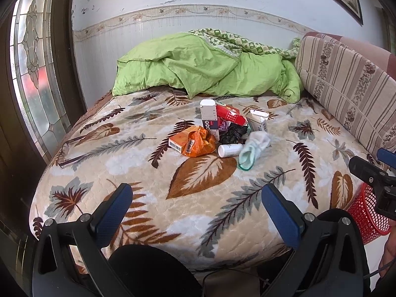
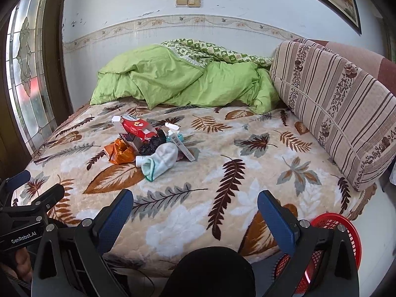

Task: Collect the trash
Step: 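Move both tools back and hover above the trash pile on the bed, then grasp the white sock with the right tool while the left tool grasps the orange snack wrapper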

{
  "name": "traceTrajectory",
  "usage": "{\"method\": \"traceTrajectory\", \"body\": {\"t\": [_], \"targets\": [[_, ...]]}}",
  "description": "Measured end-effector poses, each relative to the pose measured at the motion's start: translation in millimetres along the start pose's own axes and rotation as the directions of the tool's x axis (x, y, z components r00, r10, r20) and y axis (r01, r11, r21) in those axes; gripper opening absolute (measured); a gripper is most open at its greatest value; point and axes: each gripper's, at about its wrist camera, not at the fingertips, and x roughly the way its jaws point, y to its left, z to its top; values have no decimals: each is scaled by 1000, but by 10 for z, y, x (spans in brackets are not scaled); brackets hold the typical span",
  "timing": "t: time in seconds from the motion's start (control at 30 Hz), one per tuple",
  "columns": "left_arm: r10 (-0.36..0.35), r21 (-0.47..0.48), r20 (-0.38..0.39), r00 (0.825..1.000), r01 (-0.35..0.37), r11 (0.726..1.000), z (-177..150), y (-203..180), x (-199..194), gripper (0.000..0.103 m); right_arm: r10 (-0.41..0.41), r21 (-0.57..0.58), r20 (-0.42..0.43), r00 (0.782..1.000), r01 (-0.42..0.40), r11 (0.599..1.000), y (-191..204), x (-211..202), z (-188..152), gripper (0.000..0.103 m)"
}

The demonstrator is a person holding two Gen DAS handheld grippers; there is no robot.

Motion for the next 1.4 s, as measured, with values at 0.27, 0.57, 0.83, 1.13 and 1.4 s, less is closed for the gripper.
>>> {"method": "traceTrajectory", "body": {"t": [0.27, 0.57, 0.83, 1.13, 1.4], "targets": [[0, 0, -3, 1000, 0, 1000, -5, -11, 11, 103, 6, 4, -15, 1000, -6, 1000, 5, 33, 1, 101], [-1, 0, -8, 1000, 1, 1000, -20, -21, 22, 103, 13, 11, -27, 1000, -13, 1000, -5, 70, -2, 100], [-1, 0, -9, 1000, 1, 1000, -21, -22, 25, 103, 16, 15, -39, 999, -15, 1000, -6, 110, -7, 100], [-22, -28, -51, 998, 21, 999, -70, 40, 152, 103, 157, 141, -121, 980, -140, 980, -198, 346, -7, 92], [-83, -135, -147, 986, 63, 989, 132, 337, 562, 86, 371, 326, -241, 897, -285, 901, -313, 1006, 93, 78]]}}
